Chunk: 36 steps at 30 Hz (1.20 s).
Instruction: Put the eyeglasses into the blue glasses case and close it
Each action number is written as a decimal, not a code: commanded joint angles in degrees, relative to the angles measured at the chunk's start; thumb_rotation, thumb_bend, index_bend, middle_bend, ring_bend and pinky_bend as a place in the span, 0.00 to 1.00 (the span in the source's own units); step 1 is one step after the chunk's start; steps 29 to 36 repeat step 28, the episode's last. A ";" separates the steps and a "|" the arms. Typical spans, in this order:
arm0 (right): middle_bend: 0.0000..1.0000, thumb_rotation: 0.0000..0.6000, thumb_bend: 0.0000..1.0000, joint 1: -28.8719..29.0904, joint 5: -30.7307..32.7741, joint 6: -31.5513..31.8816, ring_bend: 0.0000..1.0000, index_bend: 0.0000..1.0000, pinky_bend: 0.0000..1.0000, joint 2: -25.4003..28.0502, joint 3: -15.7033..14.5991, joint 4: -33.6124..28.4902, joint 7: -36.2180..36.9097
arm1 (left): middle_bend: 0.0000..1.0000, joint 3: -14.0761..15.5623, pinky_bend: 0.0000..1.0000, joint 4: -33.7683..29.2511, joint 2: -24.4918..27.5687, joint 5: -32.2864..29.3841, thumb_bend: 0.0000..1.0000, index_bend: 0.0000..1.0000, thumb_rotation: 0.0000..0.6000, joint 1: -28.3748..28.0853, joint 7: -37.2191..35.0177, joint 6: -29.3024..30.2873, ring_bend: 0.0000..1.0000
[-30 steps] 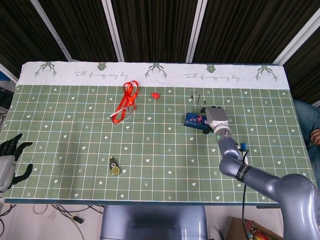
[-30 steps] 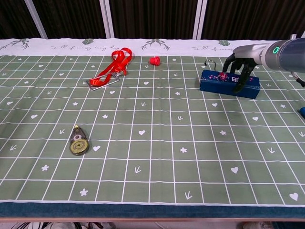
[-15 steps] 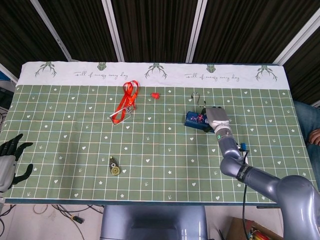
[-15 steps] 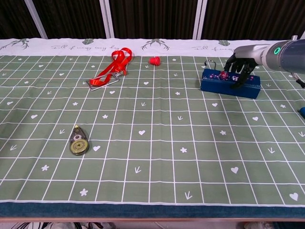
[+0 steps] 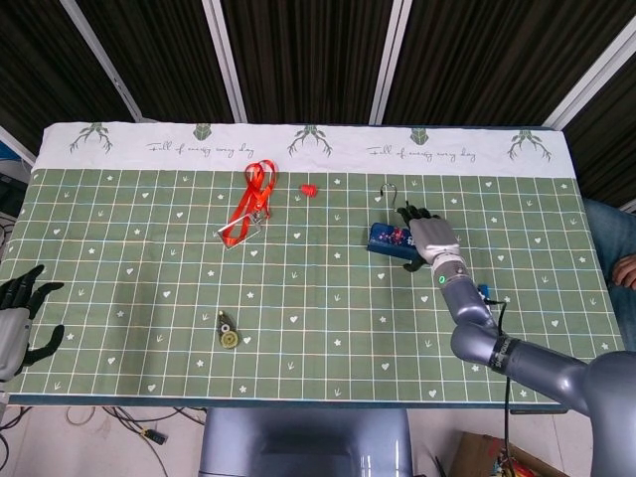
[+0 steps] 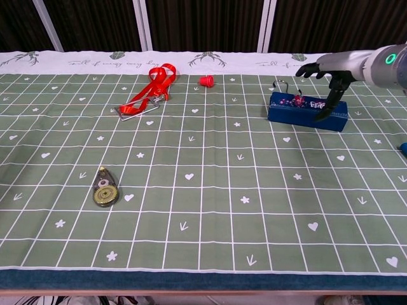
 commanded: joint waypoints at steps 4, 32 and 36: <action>0.04 1.00 0.25 -12.62 -18.30 18.46 0.06 0.00 0.18 10.07 -4.62 -18.87 6.03 | 0.00 -0.15 0.00 0.02 -0.42 0.42 0.40 0.18 1.00 0.15 0.01 0.79 0.00; 0.03 1.00 0.25 -44.41 -46.49 56.41 0.06 0.00 0.18 10.06 -19.54 -21.63 9.54 | 0.00 -0.59 0.00 0.57 -1.90 2.90 0.40 0.12 1.00 1.09 -0.72 4.64 0.00; 0.03 1.00 0.25 -44.41 -46.49 56.41 0.06 0.00 0.18 10.06 -19.54 -21.63 9.54 | 0.00 -0.59 0.00 0.57 -1.90 2.90 0.40 0.12 1.00 1.09 -0.72 4.64 0.00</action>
